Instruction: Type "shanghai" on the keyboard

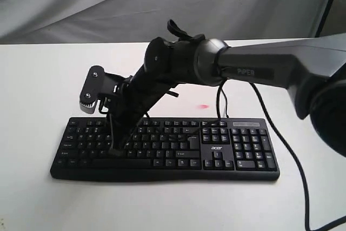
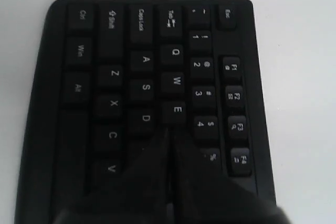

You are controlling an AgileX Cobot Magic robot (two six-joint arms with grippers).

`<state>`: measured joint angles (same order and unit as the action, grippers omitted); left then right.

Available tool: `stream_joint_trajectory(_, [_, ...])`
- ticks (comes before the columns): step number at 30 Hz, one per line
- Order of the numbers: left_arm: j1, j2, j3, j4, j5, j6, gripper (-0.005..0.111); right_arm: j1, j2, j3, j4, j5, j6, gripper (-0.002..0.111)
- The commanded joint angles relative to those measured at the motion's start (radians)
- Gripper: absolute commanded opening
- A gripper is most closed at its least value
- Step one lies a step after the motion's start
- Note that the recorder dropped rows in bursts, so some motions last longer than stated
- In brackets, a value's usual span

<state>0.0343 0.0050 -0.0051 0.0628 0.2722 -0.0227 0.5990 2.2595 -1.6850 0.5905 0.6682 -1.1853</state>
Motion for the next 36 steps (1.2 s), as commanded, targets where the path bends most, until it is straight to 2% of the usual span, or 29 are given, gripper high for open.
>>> stream_joint_trajectory(1, [-0.004,-0.005,0.005,-0.001,-0.006,-0.002,0.001,-0.016,-0.05,0.073,-0.003,-0.05,-0.014,0.0])
stream_joint_trajectory(12, [-0.004,-0.005,0.005,-0.001,-0.006,-0.002,0.001,-0.044,-0.089,0.184,0.089,-0.08,-0.119,0.0])
stream_joint_trajectory(36, [-0.004,-0.005,0.005,-0.001,-0.006,-0.002,0.001,-0.052,-0.089,0.217,0.172,-0.092,-0.205,0.0])
